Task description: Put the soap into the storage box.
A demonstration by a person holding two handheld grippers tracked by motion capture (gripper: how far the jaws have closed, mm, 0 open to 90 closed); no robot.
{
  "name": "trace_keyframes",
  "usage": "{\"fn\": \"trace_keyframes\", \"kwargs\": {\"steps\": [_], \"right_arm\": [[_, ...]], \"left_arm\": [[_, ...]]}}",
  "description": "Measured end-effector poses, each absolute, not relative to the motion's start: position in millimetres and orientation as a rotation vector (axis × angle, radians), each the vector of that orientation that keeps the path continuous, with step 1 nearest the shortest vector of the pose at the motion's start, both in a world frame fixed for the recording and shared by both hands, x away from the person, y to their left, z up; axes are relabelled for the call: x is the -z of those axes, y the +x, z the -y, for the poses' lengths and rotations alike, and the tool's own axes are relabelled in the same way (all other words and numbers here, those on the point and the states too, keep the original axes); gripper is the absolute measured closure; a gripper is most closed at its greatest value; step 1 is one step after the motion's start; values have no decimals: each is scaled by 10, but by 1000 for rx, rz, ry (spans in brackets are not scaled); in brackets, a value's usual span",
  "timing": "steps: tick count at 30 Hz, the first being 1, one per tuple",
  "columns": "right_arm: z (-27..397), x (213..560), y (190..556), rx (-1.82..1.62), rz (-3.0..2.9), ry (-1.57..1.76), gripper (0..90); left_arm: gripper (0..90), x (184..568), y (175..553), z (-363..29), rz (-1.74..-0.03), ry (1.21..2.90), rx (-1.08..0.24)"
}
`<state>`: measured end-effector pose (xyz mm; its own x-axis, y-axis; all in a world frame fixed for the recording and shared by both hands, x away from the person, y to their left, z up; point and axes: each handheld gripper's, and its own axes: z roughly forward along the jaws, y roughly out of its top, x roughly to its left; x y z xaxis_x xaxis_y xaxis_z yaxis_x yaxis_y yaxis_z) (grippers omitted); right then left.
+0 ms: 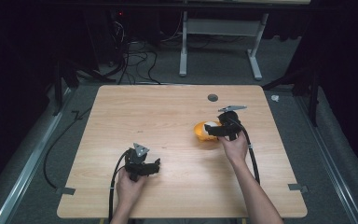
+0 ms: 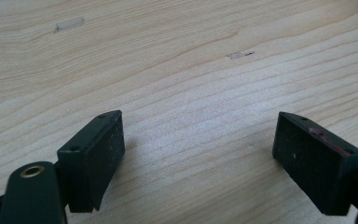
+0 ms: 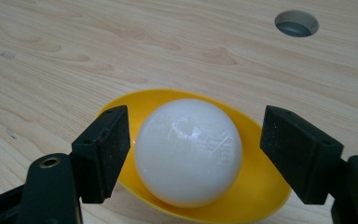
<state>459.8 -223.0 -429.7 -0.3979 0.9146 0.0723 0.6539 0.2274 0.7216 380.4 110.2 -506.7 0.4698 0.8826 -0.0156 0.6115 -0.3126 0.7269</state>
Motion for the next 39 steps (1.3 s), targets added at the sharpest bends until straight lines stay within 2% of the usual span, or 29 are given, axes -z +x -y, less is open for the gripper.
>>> {"fn": "trace_keyframes", "kwargs": {"steps": [39], "right_arm": [[2377, 3914, 4215, -1096, -2051, 1341, 269]], "left_arm": [[171, 5067, 3804, -1101, -1236, 2042, -514]]}}
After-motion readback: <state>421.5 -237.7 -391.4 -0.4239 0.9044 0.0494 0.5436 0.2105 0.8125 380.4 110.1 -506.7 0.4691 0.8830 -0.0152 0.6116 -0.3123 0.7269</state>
